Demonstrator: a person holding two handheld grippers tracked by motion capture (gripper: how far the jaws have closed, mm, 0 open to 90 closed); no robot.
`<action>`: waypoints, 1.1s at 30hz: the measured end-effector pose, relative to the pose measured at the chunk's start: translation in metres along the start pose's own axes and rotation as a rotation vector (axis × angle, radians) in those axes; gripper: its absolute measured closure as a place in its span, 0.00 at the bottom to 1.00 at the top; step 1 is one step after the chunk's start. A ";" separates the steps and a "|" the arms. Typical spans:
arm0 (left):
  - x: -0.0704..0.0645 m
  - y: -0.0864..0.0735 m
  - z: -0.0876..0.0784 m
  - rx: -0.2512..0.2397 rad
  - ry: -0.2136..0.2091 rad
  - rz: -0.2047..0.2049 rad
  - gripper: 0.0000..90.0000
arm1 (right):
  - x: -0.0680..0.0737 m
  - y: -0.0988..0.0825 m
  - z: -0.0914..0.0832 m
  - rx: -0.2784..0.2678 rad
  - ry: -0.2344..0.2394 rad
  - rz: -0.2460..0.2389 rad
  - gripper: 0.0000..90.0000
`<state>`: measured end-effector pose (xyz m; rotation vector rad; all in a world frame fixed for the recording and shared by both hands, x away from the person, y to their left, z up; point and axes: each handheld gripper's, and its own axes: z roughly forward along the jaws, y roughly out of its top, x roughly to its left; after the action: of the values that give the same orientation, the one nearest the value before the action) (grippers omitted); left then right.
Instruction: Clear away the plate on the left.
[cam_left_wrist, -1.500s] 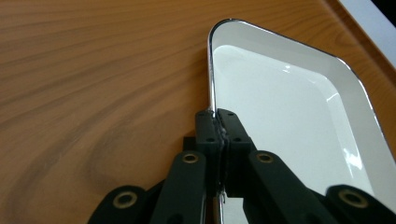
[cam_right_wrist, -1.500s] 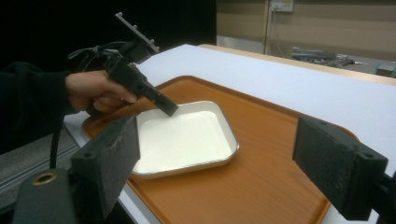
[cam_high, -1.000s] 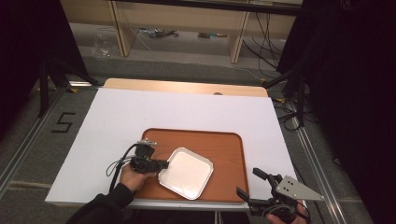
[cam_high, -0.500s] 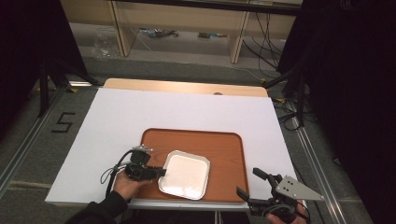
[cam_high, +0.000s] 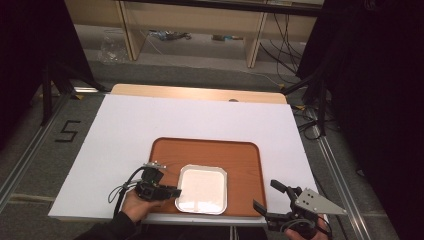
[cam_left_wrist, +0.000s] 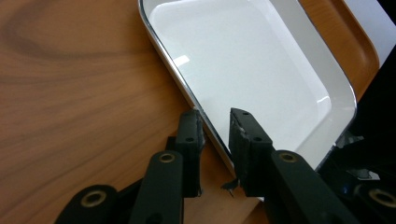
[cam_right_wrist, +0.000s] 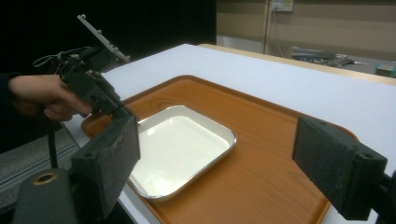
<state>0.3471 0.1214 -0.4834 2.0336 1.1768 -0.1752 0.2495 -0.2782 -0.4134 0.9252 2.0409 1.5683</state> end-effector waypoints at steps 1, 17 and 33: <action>0.000 -0.001 0.000 0.001 -0.004 0.002 0.81 | 0.000 0.000 0.000 0.002 -0.001 -0.002 0.18; -0.006 -0.003 0.002 0.004 -0.013 0.011 0.80 | 0.001 0.000 0.000 0.004 0.002 0.008 0.18; -0.008 0.002 -0.010 -0.057 0.030 0.009 0.50 | 0.001 0.000 0.000 0.004 0.003 0.008 0.18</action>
<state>0.3423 0.1220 -0.4718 1.9981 1.1780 -0.1063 0.2491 -0.2779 -0.4132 0.9344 2.0455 1.5709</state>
